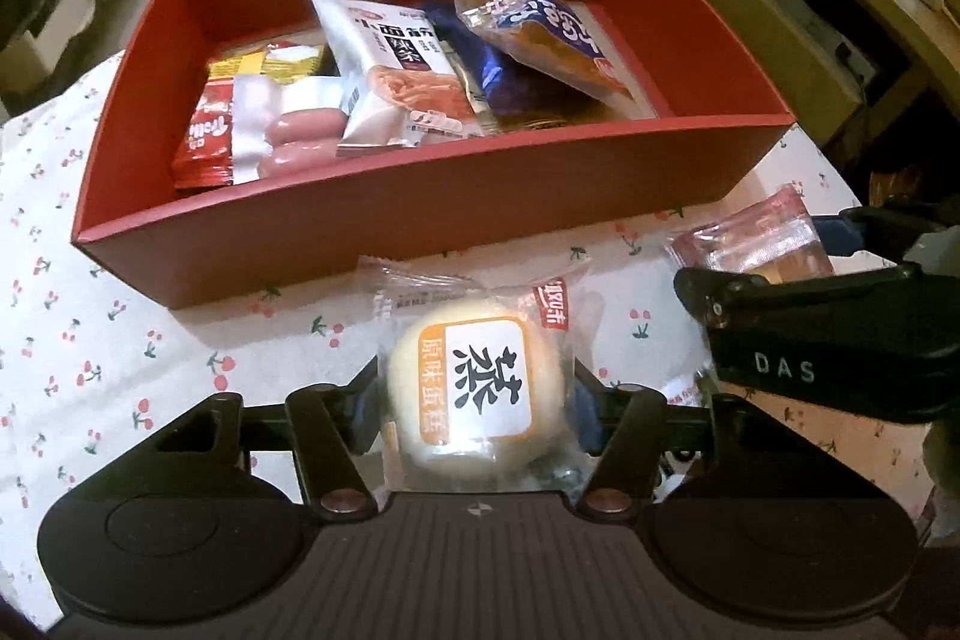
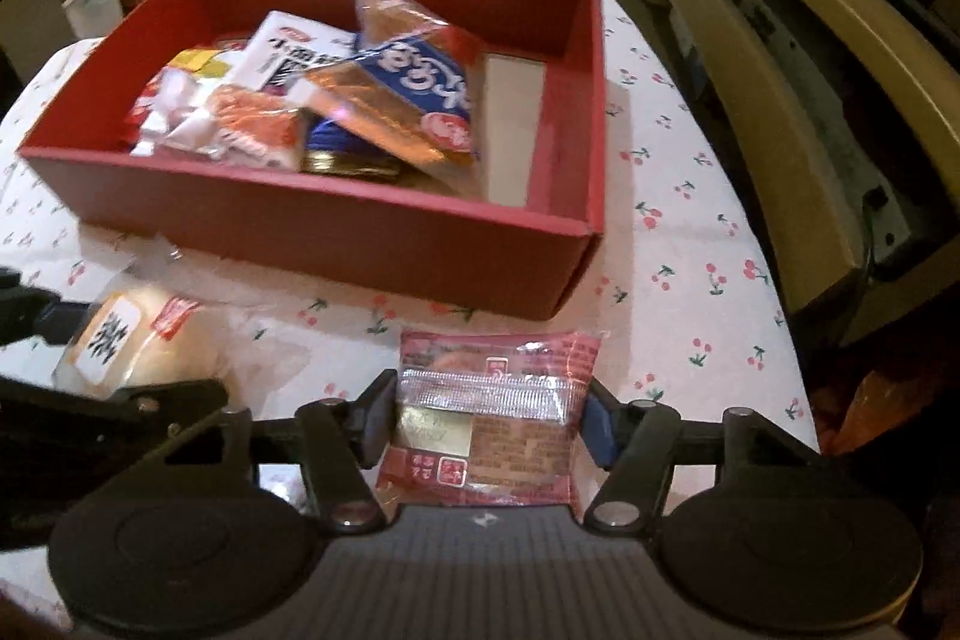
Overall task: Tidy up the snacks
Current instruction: 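Grasp round bun pack with left tool while right tool grasps pink cake pack, then carry bun pack and cake pack over the red box with both tools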
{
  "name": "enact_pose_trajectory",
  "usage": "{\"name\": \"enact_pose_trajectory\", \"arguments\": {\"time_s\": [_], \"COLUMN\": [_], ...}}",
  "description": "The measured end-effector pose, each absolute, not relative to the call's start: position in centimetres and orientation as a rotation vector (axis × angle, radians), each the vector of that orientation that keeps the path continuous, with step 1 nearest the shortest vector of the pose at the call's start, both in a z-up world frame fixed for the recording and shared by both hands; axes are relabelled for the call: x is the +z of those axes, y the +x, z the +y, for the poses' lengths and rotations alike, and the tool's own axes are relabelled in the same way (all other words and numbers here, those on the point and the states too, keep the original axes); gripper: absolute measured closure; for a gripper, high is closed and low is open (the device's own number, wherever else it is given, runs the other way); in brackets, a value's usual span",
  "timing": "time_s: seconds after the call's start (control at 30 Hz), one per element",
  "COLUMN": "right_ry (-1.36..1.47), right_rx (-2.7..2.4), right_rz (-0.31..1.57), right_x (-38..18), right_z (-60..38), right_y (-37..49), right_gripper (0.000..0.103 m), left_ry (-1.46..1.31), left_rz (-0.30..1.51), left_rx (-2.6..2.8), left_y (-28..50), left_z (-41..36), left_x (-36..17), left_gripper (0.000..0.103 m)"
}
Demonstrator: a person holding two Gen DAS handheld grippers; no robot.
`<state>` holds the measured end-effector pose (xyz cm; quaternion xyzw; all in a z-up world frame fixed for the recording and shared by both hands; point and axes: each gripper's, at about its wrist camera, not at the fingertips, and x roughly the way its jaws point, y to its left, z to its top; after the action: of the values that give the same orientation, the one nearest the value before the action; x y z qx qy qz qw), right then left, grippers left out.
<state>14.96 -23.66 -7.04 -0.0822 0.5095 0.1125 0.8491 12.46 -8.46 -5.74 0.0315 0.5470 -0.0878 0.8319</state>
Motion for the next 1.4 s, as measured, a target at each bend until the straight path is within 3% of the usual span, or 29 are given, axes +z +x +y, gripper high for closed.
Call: {"name": "enact_pose_trajectory", "arguments": {"time_s": [1.4], "right_ry": [-0.228], "right_rx": [0.185], "right_rz": [0.718], "right_x": [2.4], "right_z": [-21.0], "right_y": [12.5], "right_gripper": [0.027], "left_ry": [0.131], "left_rz": [0.860], "left_rx": [-0.137], "left_y": [11.3], "left_z": [-7.3], "left_x": [2.9], "left_gripper": [0.038]}}
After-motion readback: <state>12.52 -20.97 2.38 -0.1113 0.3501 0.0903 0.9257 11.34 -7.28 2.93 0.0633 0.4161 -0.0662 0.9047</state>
